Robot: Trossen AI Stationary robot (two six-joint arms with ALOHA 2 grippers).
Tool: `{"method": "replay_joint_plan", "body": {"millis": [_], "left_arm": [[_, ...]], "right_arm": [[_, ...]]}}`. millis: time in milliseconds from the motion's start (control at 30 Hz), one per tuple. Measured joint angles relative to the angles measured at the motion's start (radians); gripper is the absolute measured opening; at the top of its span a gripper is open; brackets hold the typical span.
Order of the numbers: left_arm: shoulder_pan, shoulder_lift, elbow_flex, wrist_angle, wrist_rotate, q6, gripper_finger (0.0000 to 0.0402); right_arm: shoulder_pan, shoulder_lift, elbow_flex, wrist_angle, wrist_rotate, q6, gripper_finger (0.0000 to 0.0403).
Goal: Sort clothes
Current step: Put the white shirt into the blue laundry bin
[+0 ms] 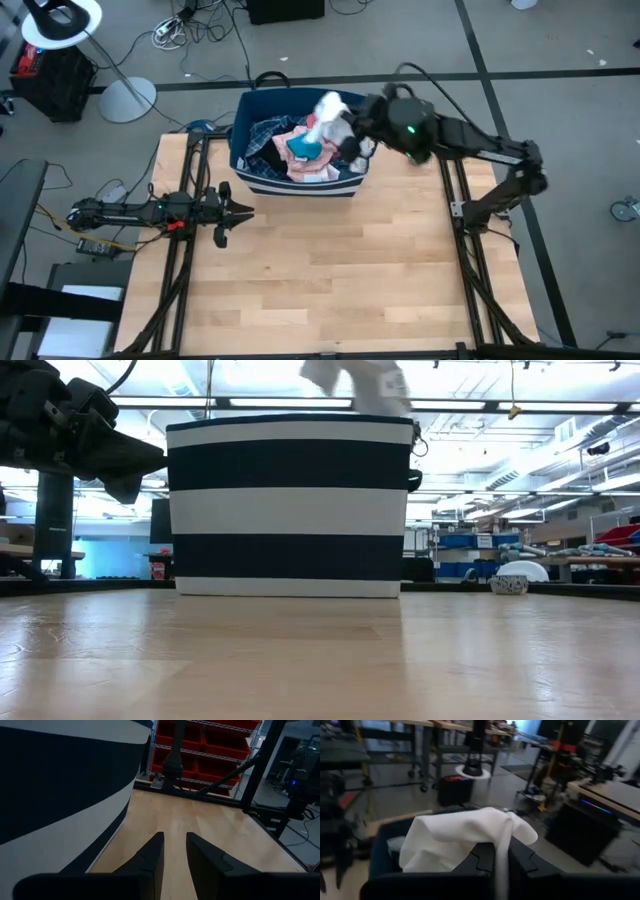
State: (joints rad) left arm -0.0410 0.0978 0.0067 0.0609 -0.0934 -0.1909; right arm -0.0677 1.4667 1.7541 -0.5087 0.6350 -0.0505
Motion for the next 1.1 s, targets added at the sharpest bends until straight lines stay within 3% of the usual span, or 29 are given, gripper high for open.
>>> {"method": "replay_joint_plan", "body": {"millis": [300, 833, 1100], "left_arm": [[0.0, 0.0, 0.0, 0.0, 0.0, 0.0, 0.0087], [0.0, 0.0, 0.0, 0.0, 0.0, 0.0, 0.0087], [0.0, 0.0, 0.0, 0.0, 0.0, 0.0, 0.0087]], "right_arm": [[-0.116, 0.259, 0.323, 0.009, -0.238, -0.014, 0.0015], [-0.24, 0.499, 0.335, -0.315, -0.405, 0.208, 0.004], [-0.243, 0.546, 0.334, -0.335, -0.416, 0.241, 0.0094]]}}
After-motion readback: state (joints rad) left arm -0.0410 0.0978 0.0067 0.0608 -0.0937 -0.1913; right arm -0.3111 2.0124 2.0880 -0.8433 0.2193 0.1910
